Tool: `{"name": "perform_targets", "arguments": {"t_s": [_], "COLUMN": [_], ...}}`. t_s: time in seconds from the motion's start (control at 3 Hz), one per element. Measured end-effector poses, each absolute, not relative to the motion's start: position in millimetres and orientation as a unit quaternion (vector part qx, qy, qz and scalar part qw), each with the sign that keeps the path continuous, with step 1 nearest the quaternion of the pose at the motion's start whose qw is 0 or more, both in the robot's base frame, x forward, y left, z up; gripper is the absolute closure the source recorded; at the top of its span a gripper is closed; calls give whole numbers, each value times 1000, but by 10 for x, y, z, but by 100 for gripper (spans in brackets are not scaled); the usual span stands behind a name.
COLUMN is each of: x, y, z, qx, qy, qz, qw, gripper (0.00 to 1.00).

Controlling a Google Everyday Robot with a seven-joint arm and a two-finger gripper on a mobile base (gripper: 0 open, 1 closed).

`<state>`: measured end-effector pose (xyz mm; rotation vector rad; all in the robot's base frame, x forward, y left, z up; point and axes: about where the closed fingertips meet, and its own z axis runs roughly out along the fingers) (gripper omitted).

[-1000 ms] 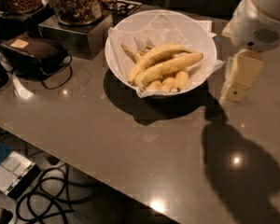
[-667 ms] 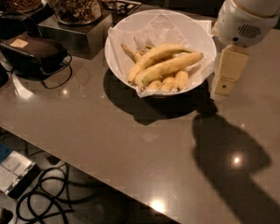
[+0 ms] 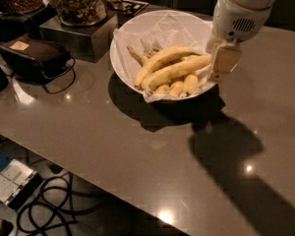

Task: Pick banana from white bowl

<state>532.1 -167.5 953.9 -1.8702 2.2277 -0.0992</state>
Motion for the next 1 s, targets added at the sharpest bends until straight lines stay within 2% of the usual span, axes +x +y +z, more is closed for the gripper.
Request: {"name": "perform_targets", "arguments": {"t_s": [0.33, 1.0], "x": [5415, 5553], "y": [-1595, -1265], "z": [9510, 9491], "qx": [-647, -691], "qy": [754, 715], "qz": [-30, -28], "qw": [110, 101], "gripper": [58, 59]}}
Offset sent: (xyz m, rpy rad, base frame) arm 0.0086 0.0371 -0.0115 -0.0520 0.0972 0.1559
